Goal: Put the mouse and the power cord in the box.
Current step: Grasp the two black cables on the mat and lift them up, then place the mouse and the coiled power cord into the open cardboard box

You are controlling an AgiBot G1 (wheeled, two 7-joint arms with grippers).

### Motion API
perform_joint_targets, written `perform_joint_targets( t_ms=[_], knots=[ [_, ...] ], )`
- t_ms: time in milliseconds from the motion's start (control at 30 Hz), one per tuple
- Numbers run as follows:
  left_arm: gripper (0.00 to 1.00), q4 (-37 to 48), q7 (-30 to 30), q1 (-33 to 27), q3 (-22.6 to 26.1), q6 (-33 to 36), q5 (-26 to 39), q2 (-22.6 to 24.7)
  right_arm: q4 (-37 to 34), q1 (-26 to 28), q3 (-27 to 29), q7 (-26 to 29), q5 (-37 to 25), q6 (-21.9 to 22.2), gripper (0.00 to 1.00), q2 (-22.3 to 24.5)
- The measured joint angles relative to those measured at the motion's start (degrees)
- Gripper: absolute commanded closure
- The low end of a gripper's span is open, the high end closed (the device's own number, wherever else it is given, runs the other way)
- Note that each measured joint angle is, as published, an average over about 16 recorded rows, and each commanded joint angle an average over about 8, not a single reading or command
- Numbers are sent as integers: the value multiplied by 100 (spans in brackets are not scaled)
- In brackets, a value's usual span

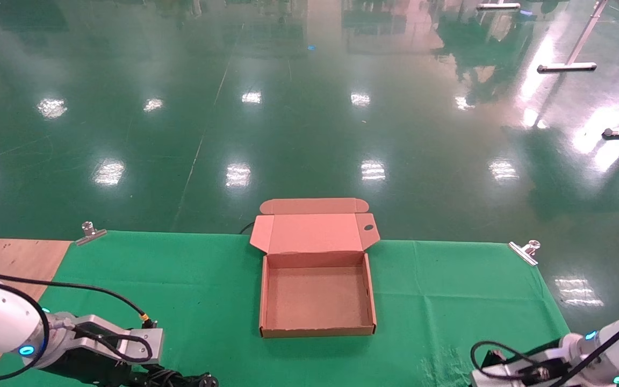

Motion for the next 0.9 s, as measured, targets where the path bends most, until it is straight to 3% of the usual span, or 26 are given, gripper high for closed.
perform_joint_targets(
  t_ms=[467, 700, 900],
  knots=[
    [100, -222, -96, -1039, -13, 786, -18, 21, 221, 1006, 215, -12, 313, -876, 100, 285],
    [100, -456, -351, -1773, -60, 1058, -79, 323, 521, 1803, 355, 269, 530, -1404, 100, 364],
    [100, -668, -588, -2380, -111, 1114, -145, 729, 835, 2447, 447, 684, 707, -1592, 100, 238]
  ],
)
